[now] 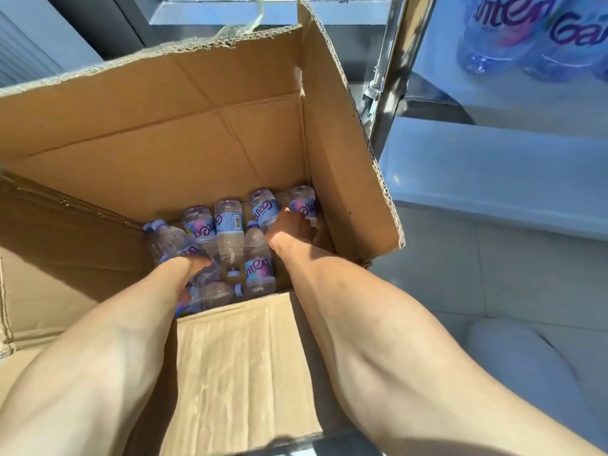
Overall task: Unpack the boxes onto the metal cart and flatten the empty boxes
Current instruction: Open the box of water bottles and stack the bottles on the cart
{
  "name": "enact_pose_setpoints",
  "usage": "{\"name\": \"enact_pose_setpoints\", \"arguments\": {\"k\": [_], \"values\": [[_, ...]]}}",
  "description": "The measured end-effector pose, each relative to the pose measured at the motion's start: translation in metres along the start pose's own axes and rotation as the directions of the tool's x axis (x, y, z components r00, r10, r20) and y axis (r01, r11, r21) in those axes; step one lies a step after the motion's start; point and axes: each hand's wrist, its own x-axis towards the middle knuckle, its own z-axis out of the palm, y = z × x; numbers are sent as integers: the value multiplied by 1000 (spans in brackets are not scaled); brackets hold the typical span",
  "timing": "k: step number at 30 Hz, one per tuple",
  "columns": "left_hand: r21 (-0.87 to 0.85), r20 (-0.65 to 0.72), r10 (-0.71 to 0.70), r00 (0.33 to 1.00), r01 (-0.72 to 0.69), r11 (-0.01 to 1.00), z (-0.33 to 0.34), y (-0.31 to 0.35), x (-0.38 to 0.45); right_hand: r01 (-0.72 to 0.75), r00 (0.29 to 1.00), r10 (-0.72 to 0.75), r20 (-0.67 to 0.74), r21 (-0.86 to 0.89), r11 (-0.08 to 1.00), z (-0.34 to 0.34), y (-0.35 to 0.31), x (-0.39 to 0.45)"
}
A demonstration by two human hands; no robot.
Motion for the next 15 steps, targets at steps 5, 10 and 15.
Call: {"name": "enact_pose_setpoints", "arguments": {"k": [5, 10, 15], "values": [[-114, -177, 57, 983, -78, 990, 12, -12, 18, 8, 999, -4, 51, -65, 998, 7, 13, -19], [-229, -58, 38, 998, -50, 972, 13, -3, -2, 96, 994, -91, 53, -104, 990, 5, -3, -28], [-426, 14, 17, 1000, -9, 905, 8, 3, -17, 39, 999, -40, -33, -8, 999, 6, 6, -21]]}}
